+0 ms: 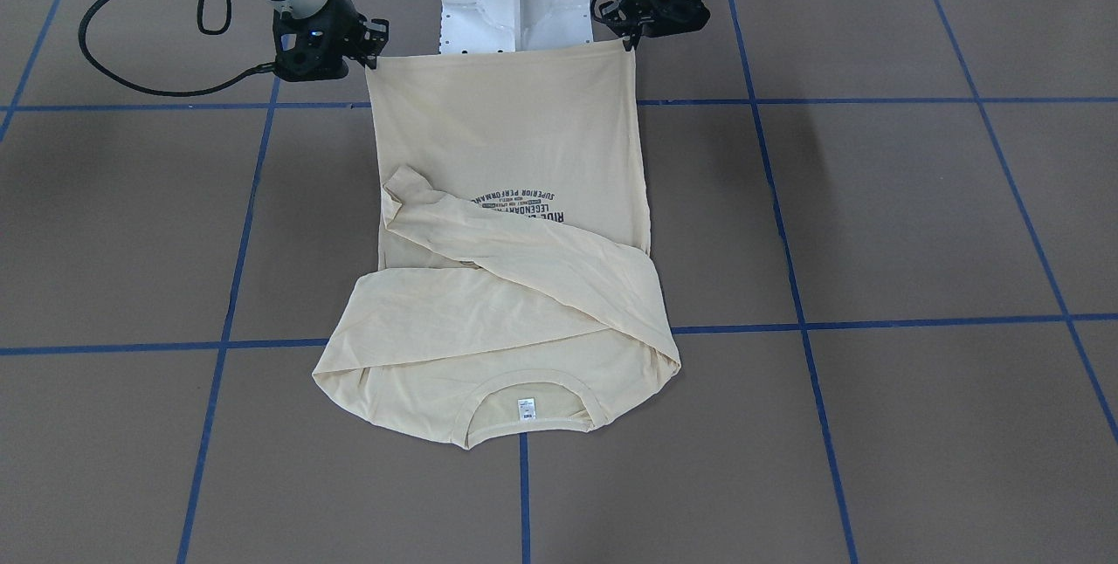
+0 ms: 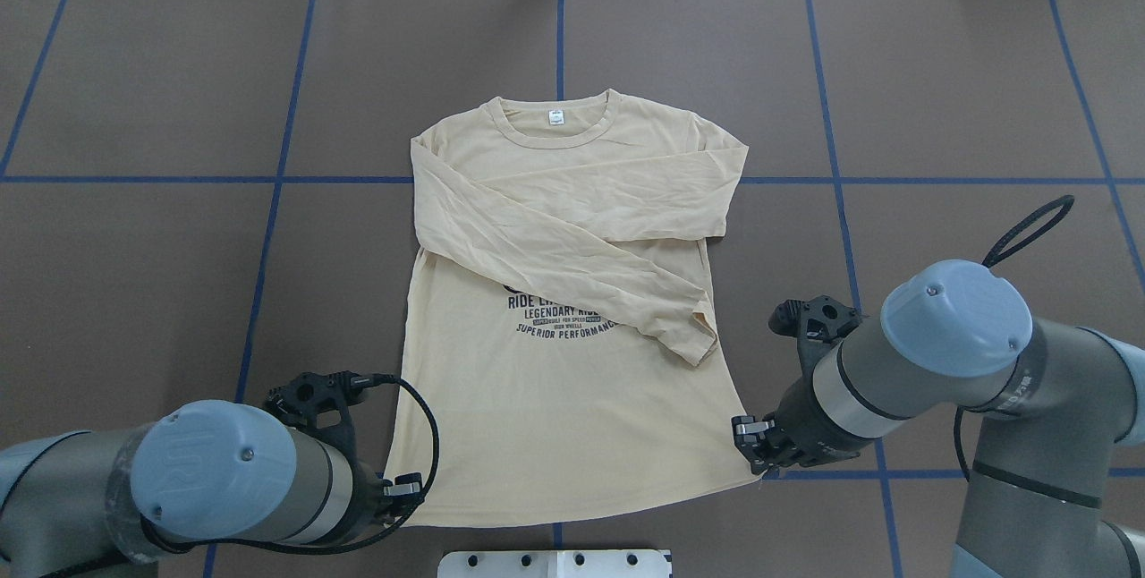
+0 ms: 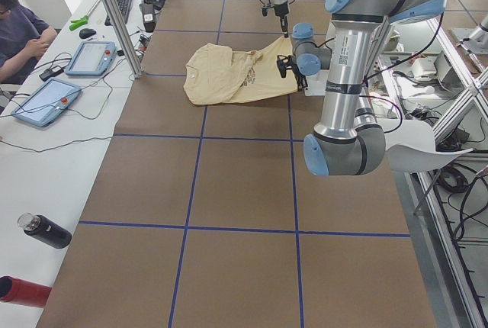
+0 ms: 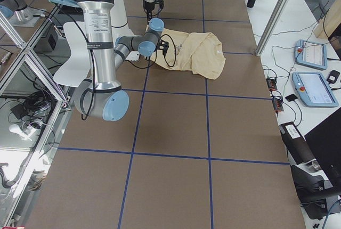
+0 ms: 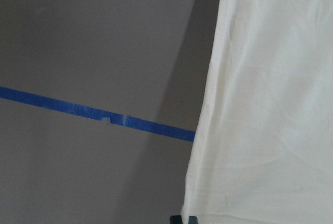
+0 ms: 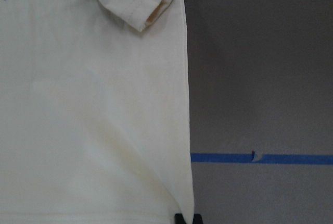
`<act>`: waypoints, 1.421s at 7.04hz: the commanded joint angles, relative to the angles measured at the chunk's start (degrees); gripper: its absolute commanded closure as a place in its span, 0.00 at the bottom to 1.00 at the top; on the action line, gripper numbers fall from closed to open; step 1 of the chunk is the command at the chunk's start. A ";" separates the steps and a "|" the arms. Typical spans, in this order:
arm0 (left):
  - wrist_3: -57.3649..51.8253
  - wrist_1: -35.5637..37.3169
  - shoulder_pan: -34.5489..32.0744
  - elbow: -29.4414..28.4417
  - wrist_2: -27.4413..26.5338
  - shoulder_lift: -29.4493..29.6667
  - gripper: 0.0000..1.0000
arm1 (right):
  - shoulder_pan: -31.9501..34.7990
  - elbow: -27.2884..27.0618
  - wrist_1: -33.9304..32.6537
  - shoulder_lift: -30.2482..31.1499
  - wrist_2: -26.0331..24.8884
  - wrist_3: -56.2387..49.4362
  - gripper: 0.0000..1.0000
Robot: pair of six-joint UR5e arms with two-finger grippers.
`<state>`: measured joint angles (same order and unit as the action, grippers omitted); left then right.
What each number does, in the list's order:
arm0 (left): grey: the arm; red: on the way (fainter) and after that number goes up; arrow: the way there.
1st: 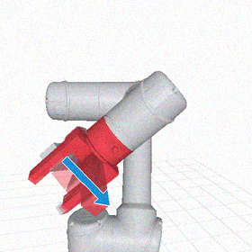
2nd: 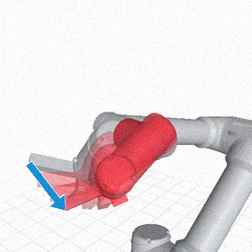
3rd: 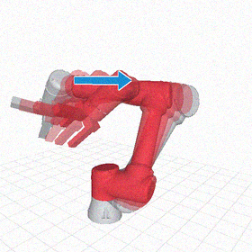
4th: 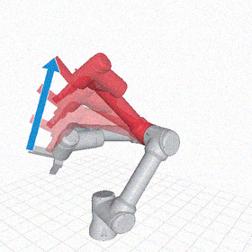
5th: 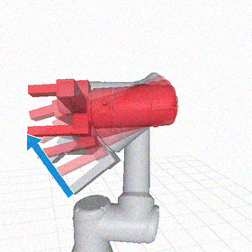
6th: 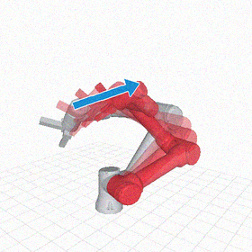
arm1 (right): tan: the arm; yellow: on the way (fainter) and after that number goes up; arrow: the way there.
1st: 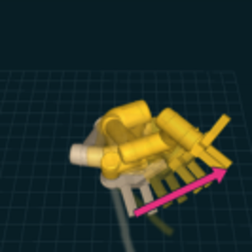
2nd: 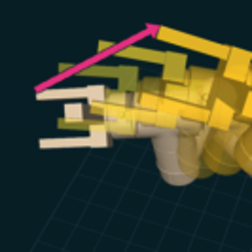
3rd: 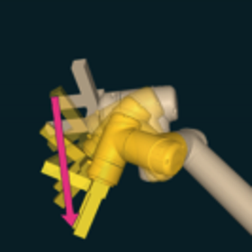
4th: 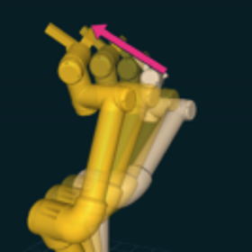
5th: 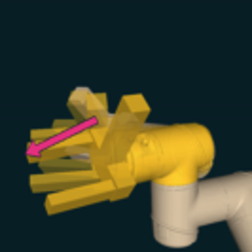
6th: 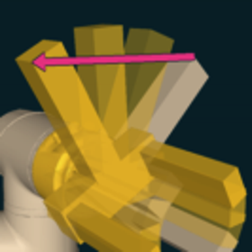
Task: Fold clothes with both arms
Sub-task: 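Lift the hem with both grippers and fold it toward the collar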
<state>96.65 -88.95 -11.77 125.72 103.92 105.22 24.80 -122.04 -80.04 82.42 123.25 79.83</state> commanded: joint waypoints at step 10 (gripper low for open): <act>-22.02 -11.69 -34.27 -27.32 5.32 16.34 1.00 | 27.84 38.76 8.18 -28.10 7.62 -8.38 1.00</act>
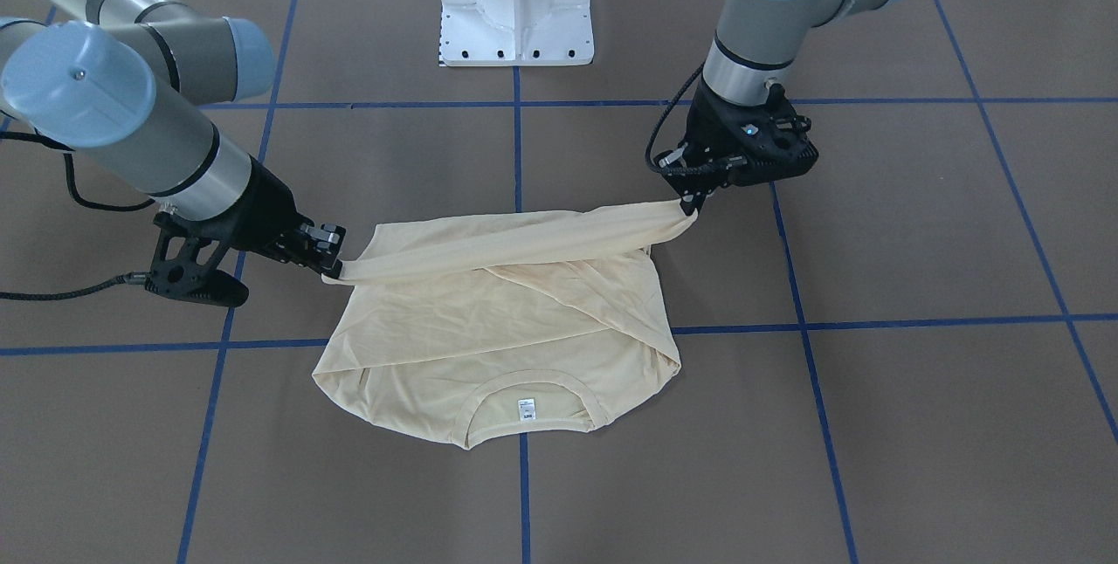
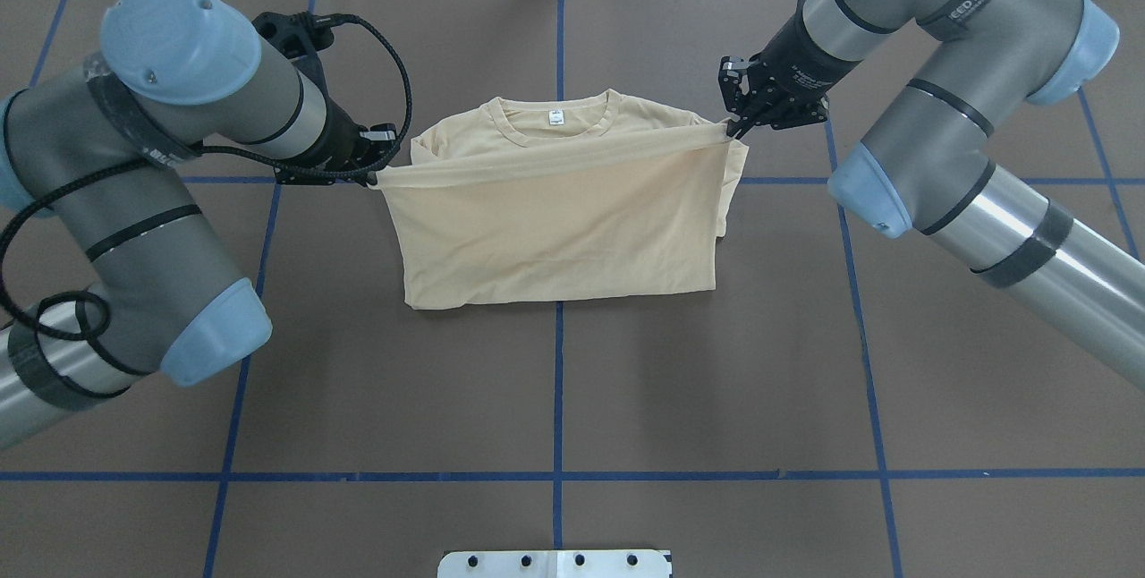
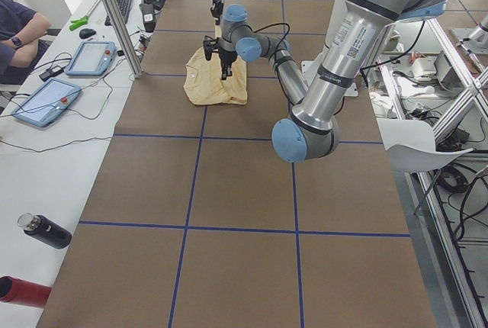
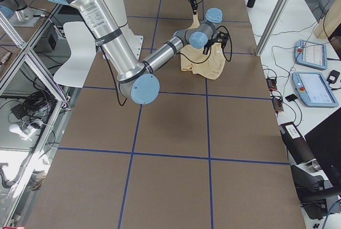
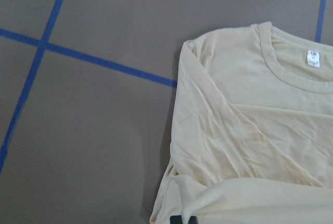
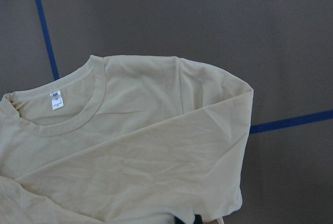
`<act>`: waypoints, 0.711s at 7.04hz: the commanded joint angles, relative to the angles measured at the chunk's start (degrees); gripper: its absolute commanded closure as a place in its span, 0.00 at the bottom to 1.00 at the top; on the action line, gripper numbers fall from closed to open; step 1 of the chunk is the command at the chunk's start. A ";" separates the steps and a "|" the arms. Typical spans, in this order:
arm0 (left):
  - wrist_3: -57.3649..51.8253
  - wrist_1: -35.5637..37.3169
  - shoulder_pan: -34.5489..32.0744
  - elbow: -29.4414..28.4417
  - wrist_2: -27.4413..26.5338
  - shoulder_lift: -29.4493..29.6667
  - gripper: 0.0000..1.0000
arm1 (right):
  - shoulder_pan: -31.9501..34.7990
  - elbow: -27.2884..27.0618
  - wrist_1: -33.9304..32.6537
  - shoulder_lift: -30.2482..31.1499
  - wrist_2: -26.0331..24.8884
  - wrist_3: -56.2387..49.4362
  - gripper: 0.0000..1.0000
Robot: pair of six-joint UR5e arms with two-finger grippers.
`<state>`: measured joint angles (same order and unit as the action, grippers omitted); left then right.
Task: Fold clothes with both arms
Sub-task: 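Lift the hem with both grippers and fold it toward the collar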
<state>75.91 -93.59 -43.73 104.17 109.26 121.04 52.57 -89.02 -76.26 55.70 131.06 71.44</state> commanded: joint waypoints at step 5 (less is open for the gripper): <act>-0.50 -21.71 -2.86 -22.68 -0.01 4.74 1.00 | -0.36 15.17 5.68 -5.34 -0.27 0.28 1.00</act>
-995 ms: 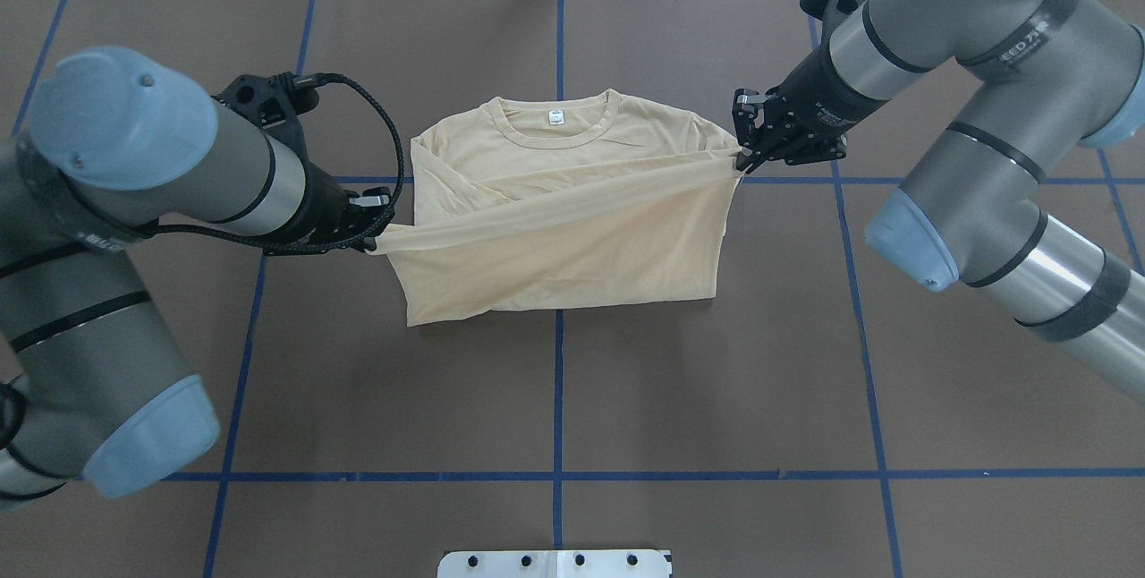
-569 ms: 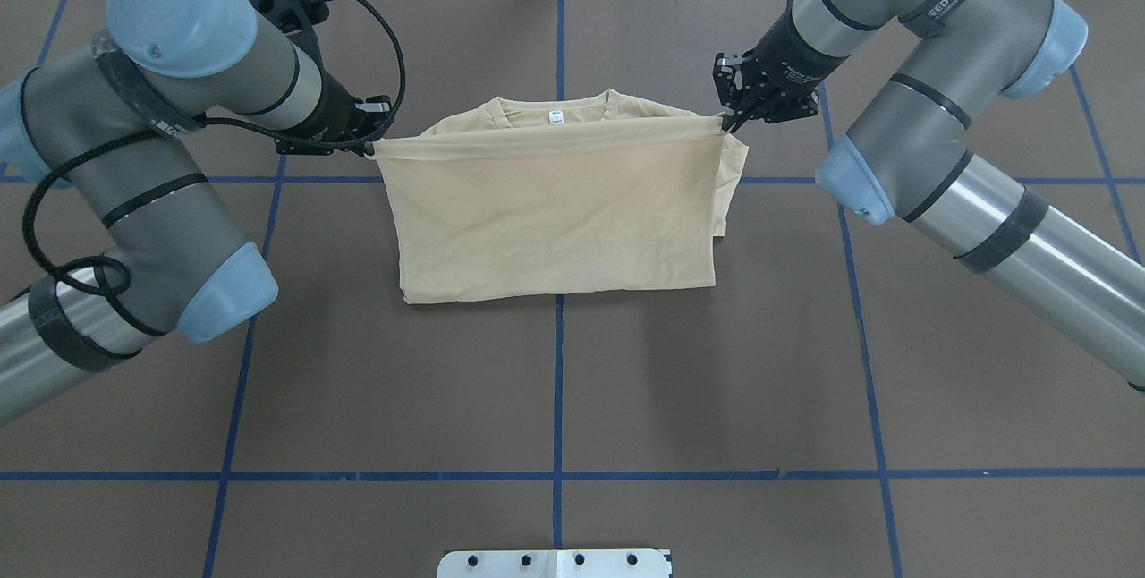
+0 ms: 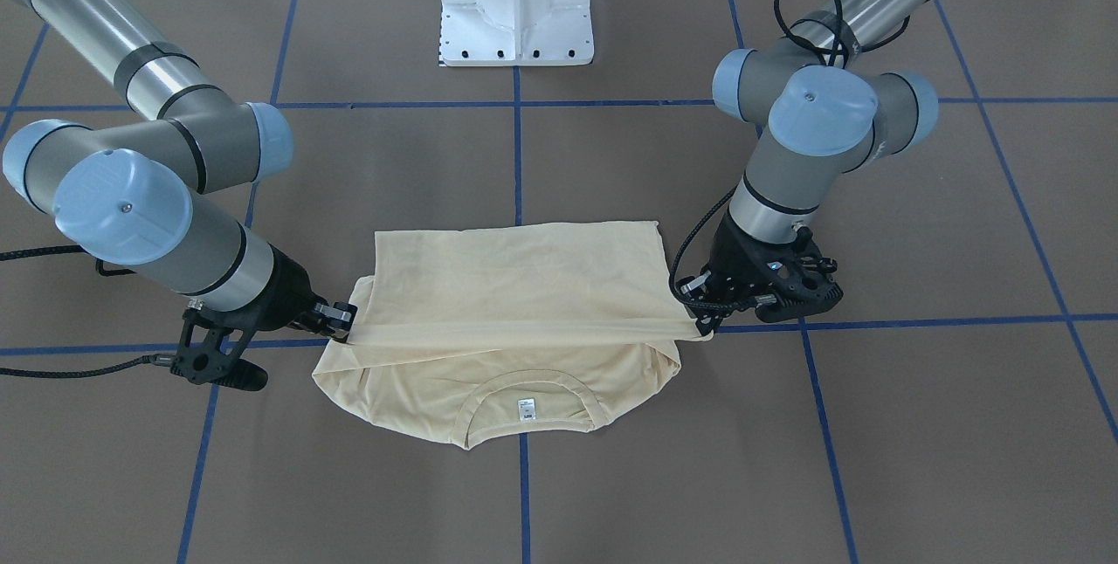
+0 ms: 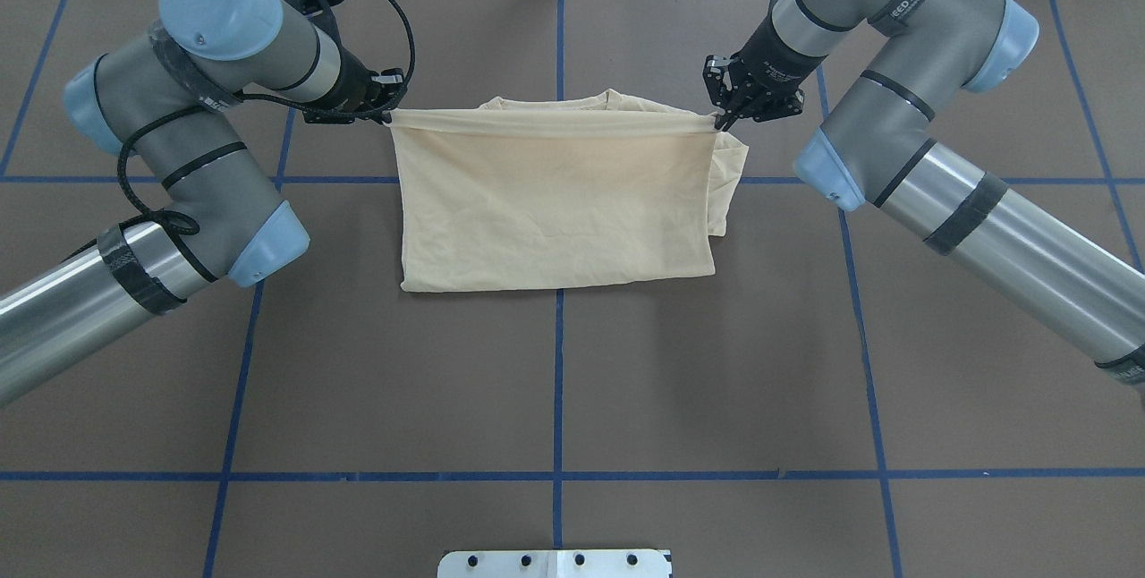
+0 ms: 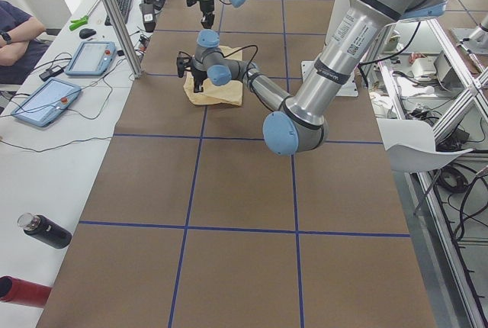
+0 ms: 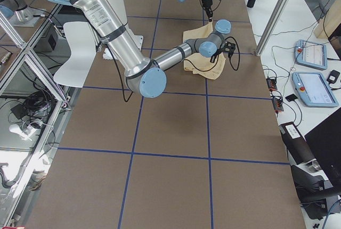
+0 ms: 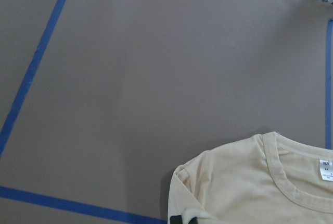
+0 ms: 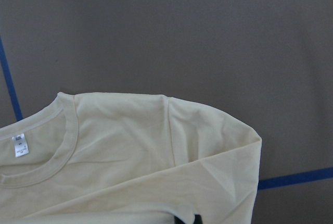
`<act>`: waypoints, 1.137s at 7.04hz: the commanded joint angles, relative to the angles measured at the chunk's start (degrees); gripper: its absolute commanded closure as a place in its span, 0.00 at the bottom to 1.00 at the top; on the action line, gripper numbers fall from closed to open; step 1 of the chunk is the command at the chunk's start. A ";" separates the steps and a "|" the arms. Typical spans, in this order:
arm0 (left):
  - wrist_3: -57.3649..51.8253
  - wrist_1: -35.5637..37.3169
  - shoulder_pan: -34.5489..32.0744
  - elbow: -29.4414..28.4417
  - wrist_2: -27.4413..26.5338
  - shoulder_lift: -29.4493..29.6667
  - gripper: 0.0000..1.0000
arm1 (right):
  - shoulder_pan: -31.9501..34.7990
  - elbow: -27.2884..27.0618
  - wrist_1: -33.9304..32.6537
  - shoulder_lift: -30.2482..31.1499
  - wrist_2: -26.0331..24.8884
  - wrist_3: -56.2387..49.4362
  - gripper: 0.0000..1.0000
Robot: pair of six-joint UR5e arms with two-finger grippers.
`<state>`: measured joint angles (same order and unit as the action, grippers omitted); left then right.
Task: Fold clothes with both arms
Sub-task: 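Lift the hem with both grippers and fold it toward the collar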
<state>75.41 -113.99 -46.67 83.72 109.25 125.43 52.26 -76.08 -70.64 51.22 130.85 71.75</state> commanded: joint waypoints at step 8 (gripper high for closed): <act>5.01 -2.73 3.34 -6.47 -1.76 3.15 1.00 | -2.25 3.66 0.06 -1.82 -4.02 0.06 1.00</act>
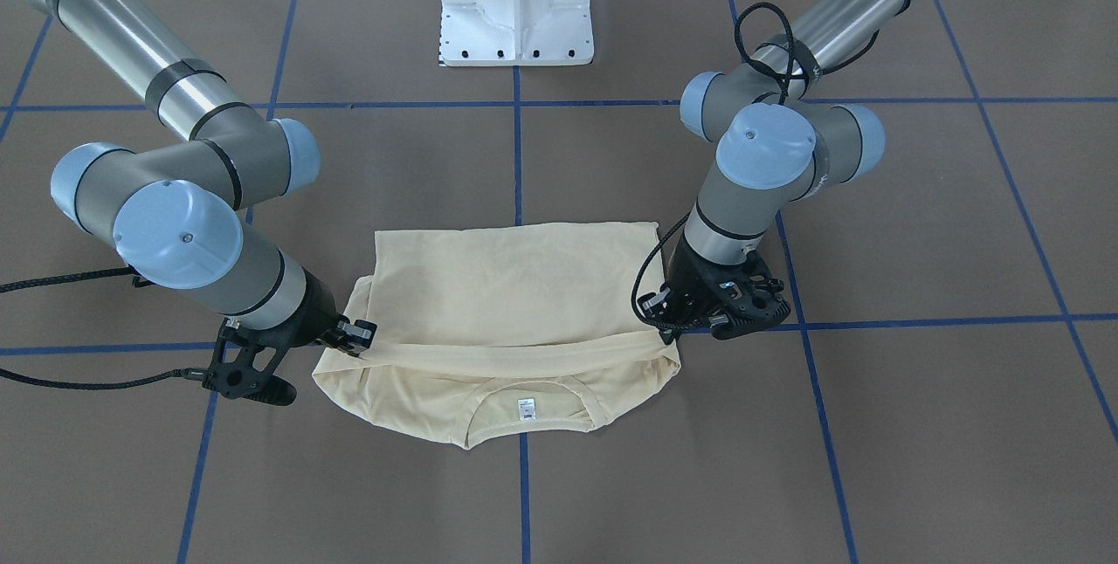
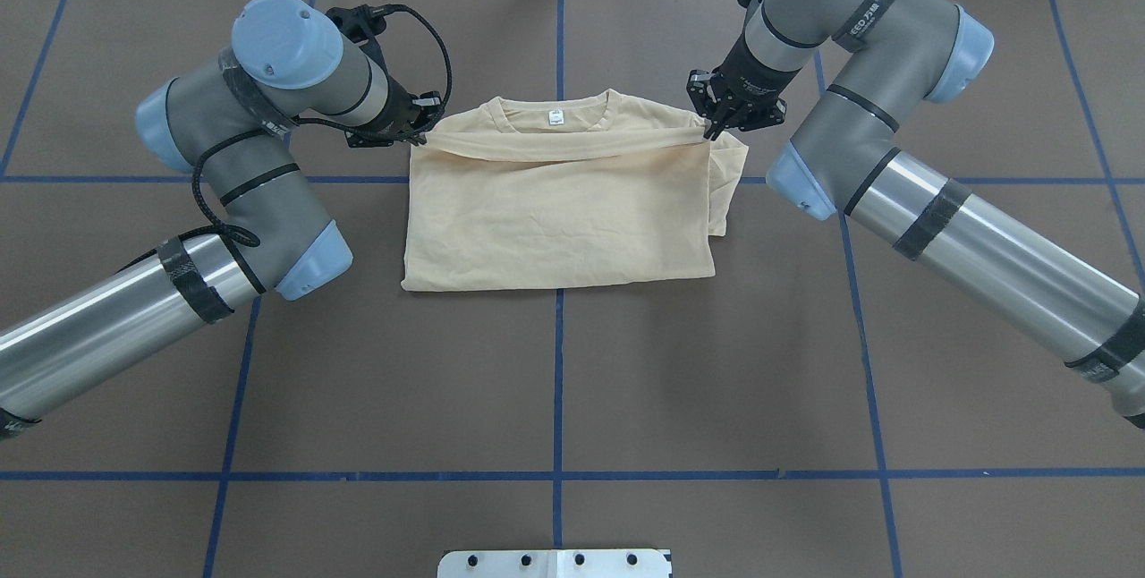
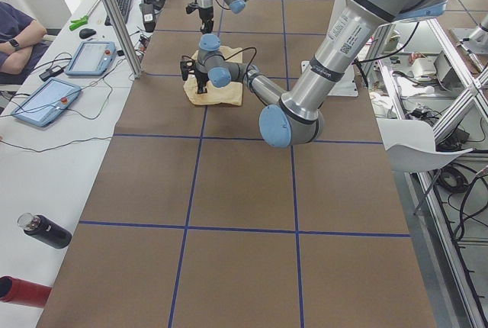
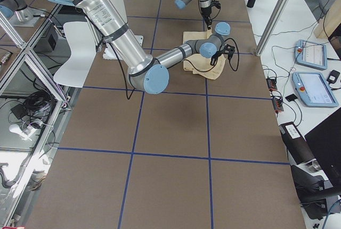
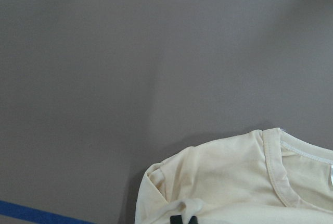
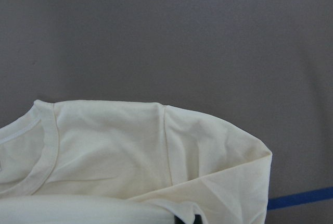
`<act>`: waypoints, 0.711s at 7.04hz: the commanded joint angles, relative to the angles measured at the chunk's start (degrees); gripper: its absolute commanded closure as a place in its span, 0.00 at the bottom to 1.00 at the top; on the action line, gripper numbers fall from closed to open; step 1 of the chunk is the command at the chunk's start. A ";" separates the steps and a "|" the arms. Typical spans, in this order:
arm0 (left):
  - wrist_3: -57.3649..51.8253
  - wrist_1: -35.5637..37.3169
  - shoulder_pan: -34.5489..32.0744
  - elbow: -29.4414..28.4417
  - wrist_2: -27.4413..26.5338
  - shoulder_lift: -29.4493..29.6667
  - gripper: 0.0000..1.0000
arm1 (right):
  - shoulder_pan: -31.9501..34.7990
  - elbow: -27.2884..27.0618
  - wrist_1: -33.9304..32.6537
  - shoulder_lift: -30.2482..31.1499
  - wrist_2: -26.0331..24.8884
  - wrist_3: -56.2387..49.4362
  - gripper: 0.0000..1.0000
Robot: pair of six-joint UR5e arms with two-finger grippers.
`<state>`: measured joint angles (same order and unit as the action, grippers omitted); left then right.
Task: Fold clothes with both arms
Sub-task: 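Lower the folded hem onto the collar and open both grippers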
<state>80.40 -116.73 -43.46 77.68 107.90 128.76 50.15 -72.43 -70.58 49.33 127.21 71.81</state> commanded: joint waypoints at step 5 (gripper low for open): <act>-0.51 -0.25 -0.84 -1.47 -1.73 0.17 1.00 | 0.30 1.68 0.00 -0.81 -2.40 0.00 1.00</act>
<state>79.92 -116.88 -44.05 76.52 106.36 128.72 50.39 -71.37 -70.58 48.81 125.54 71.76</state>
